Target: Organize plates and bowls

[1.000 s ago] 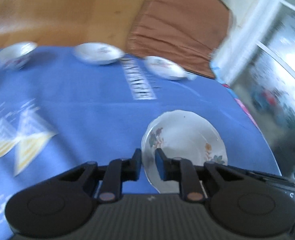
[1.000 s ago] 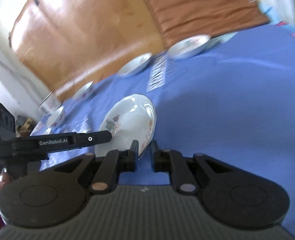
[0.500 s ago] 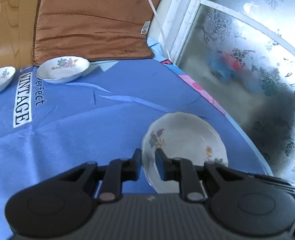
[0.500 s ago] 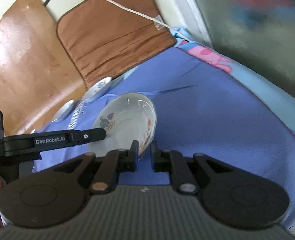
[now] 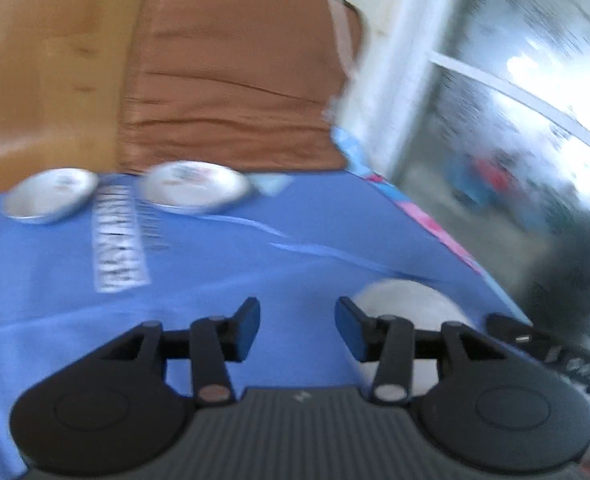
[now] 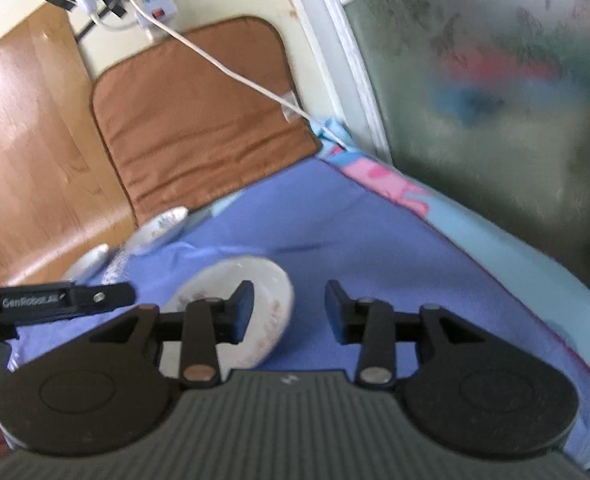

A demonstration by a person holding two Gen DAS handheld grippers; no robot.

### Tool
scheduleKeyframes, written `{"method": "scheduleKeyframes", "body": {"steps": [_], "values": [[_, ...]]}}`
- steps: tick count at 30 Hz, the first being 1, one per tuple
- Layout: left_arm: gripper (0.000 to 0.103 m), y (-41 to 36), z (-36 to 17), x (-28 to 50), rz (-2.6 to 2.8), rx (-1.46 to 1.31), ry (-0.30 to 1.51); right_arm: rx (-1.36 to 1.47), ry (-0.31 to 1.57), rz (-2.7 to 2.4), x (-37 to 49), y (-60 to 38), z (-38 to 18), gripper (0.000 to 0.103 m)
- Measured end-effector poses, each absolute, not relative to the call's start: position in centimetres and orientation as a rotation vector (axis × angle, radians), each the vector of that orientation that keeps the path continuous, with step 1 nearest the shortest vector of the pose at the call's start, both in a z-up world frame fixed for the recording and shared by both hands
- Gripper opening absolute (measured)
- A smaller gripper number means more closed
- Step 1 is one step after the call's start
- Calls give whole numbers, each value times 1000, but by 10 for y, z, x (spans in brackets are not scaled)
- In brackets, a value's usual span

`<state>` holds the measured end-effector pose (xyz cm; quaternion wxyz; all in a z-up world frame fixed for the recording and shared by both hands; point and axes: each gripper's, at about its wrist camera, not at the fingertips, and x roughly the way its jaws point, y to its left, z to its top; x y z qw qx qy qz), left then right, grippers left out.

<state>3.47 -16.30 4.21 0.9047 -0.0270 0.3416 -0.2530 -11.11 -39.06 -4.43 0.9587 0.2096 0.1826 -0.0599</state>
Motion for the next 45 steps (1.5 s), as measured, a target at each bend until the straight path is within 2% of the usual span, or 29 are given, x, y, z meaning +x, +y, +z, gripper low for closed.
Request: {"method": "scheduleKeyframes", "body": {"steps": [6, 13, 16, 22, 29, 30, 32, 37, 45], "values": [[43, -58, 34, 44, -310, -82, 654, 414, 380, 27, -89, -362, -25, 43], [43, 46, 13, 50, -81, -114, 581, 453, 501, 283, -27, -294, -14, 41], [40, 57, 2, 54, -90, -159, 581, 425, 519, 334, 13, -257, -6, 41], [40, 51, 4, 41, -105, -126, 503, 519, 630, 322, 117, -205, -4, 42], [40, 61, 3, 43, -103, -216, 498, 608, 780, 180, 204, -180, -30, 42], [40, 61, 3, 42, -103, -220, 497, 623, 799, 169, 211, -180, -35, 38], [42, 63, 4, 42, -105, -230, 495, 634, 814, 166, 219, -181, -39, 13], [42, 74, 2, 44, -106, -294, 506, 644, 838, 236, 198, -182, -30, 12], [43, 81, 0, 45, -234, -370, 581, 689, 925, 430, 87, -209, -29, 11]]}}
